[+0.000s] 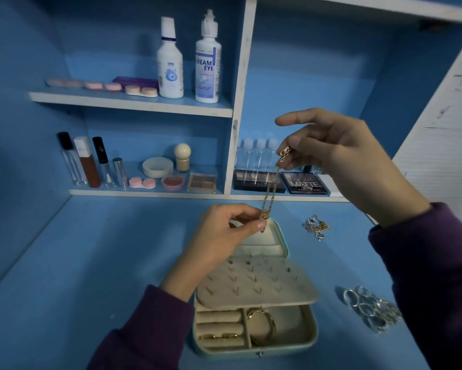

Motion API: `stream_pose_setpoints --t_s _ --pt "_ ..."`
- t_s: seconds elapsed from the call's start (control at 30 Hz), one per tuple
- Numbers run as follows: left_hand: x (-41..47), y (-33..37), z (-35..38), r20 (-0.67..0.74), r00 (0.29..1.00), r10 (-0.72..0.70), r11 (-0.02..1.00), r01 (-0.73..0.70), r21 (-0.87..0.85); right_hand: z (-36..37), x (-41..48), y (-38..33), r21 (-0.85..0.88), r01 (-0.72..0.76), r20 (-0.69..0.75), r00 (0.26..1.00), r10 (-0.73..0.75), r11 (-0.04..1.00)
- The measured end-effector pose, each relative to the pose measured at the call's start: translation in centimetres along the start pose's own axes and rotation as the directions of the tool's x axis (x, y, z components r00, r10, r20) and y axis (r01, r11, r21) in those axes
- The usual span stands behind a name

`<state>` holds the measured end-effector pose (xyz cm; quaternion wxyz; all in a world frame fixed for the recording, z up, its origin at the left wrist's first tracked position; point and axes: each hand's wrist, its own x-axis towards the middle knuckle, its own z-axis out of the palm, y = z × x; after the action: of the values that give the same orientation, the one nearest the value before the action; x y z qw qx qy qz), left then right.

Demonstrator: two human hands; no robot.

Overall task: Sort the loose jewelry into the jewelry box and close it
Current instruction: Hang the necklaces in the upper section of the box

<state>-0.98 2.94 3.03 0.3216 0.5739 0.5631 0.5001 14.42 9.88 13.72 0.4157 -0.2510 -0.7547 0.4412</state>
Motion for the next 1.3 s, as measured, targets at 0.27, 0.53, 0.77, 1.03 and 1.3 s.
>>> stream_pose_setpoints --t_s 0.27,0.53,0.77,1.03,1.3 --pt "0.3 0.3 -0.4 -0.062 0.998 0.012 1.000 -0.014 -0.021 -1.6 -0.7 0.9 0.002 -0.065 -0.049 0.997 0.065 0.998" --pt "0.7 1.0 -0.8 -0.147 0.987 -0.069 0.956 0.023 -0.292 -3.3 -1.5 2.6 -0.074 -0.131 -0.127 0.984 0.121 0.989" --pt "1.5 2.6 -1.8 -0.155 0.974 -0.168 0.745 0.022 -0.667 -4.8 -2.1 5.2 -0.153 -0.200 -0.175 0.969 0.172 0.968" --pt "2.8 3.9 -2.5 -0.140 0.980 -0.142 0.820 0.038 -0.572 -6.0 -2.6 7.3 -0.024 -0.312 -0.224 0.928 0.299 0.950" --pt "5.7 4.0 2.3 0.067 0.980 -0.185 0.953 0.196 -0.229 -7.0 -2.6 8.6 -0.116 -0.309 -0.240 0.931 0.275 0.944"
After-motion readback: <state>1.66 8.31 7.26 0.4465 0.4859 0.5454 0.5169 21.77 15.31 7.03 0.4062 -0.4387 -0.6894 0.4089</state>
